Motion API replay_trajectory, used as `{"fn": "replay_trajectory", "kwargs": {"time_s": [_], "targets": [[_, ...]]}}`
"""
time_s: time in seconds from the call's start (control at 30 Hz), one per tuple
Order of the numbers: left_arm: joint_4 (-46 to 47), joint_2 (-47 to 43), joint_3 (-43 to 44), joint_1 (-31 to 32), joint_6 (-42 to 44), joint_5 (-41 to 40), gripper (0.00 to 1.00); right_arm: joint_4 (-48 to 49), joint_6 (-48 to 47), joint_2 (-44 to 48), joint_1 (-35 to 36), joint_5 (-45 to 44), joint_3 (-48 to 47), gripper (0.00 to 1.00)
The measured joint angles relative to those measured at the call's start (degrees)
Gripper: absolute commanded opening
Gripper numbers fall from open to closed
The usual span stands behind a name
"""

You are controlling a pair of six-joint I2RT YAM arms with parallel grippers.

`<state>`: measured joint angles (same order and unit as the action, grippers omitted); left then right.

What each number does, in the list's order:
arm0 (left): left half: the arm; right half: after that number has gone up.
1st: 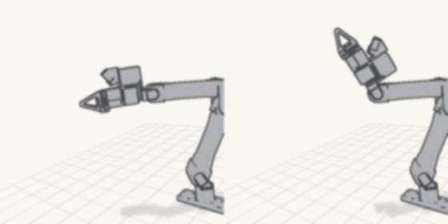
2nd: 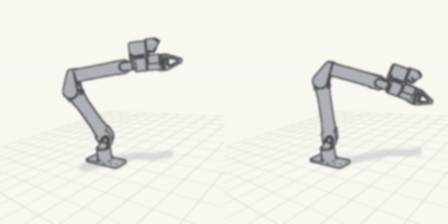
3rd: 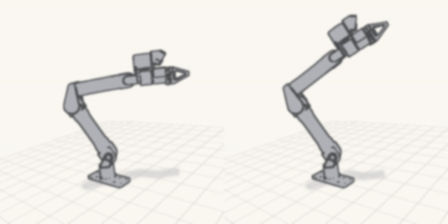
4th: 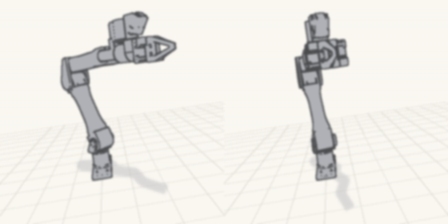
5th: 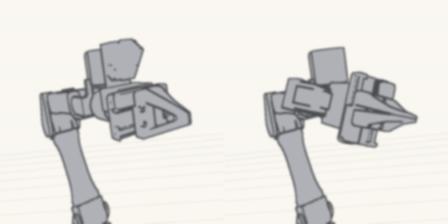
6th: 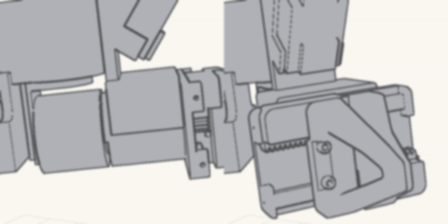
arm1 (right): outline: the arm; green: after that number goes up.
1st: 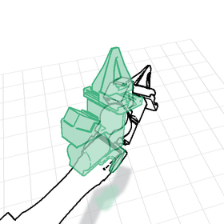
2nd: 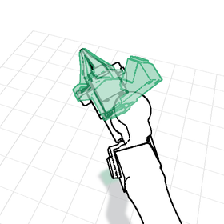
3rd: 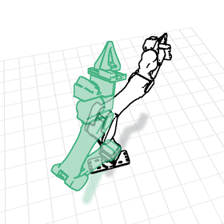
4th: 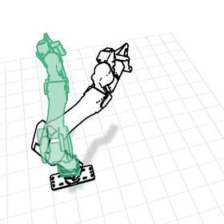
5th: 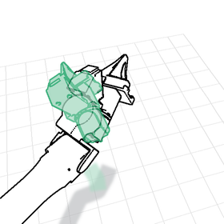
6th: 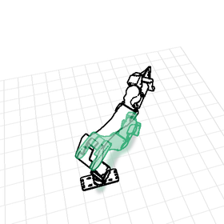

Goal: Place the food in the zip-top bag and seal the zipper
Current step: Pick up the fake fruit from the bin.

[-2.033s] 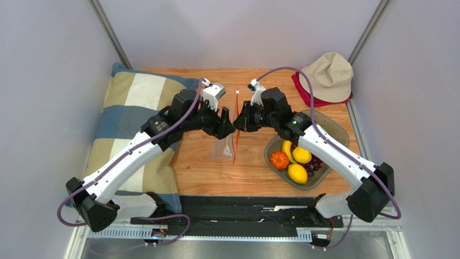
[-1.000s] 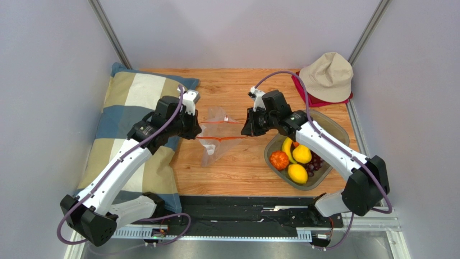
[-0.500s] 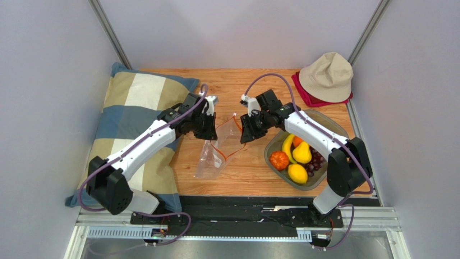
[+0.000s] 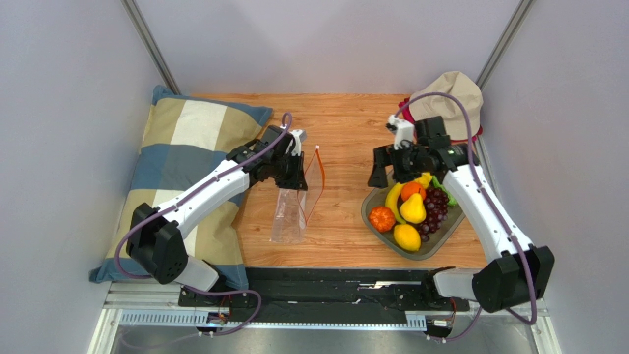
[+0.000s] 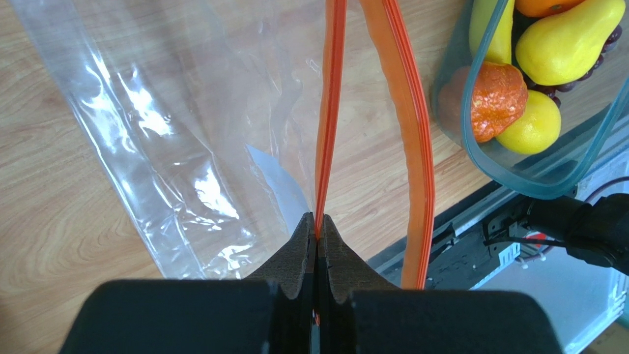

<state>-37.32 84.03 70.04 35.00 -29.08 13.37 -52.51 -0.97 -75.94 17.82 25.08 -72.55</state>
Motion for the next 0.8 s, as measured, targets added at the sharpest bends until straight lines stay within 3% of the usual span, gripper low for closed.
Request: {"fn": "replay_trajectory", "kwargs": {"time_s": [0.13, 0.33, 0.53, 0.8], "targets": [[0.3, 1.0, 0.2, 0.7, -0.5, -0.3, 0.0, -3.3, -1.0, 5.1, -7.5, -3.0, 4.2, 0.95], [0.5, 2.0, 0.9, 0.9, -0.6, -0.4, 0.0, -6.7, -1.5, 7.5, -12.0, -8.6, 10.1, 0.95], [0.8, 2.3, 1.0, 1.0, -0.6, -0.3, 0.0, -7.0, -1.7, 4.0, -16.2, -13.2, 11.2, 0.95], [1.2, 2.3, 1.0, 1.0, -0.6, -0.4, 0.0, -5.1, -1.4, -2.9, -17.3, -14.4, 12.3, 0.87]]}}
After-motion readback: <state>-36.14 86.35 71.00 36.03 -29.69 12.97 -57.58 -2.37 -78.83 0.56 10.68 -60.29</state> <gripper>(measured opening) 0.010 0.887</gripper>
